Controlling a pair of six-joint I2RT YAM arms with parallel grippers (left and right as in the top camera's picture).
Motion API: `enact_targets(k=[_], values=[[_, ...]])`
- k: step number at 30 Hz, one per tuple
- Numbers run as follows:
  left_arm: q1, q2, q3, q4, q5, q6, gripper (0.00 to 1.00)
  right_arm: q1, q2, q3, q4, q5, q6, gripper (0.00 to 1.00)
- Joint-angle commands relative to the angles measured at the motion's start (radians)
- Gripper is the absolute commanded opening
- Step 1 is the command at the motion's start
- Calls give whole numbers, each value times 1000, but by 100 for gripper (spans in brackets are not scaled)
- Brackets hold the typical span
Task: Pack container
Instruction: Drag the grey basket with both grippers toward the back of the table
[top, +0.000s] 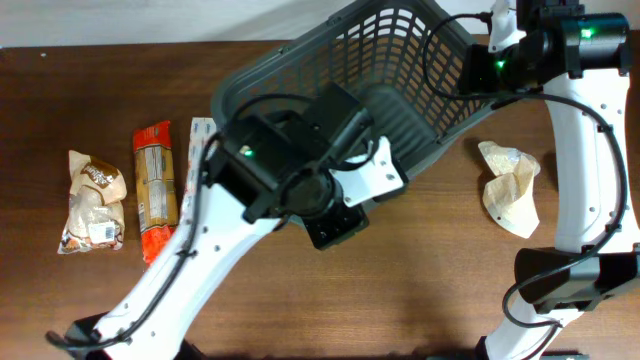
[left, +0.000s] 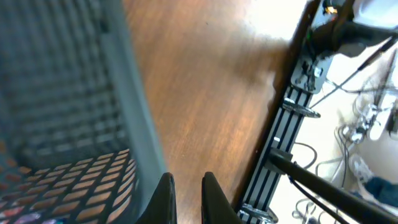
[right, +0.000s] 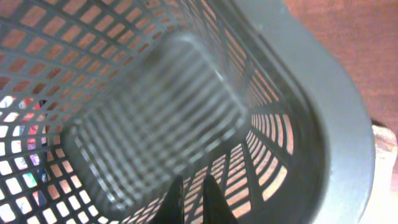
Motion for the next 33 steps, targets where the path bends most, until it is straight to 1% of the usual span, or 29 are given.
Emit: enact_targets(k=[1,8,12,16,21,33], values=[[-14,35,-28,-2,-3,27,2,6,8,16,-3,27,9,4],[-16,47,-101,6,-9,27,2,6,8,16,-26,72,9,4],[-16,47,-145,20,-71,27,2,6,8,16,-69,110,9,4],[-15,47,-151,40,-111,26,2,6,9,16,-92,113,9,4],[-10,48,-151,60,-222,20,2,6,9,16,-106,112,9,4],[150,48,-151,126,-228,15,2,6,9,16,-183,113,9,4]])
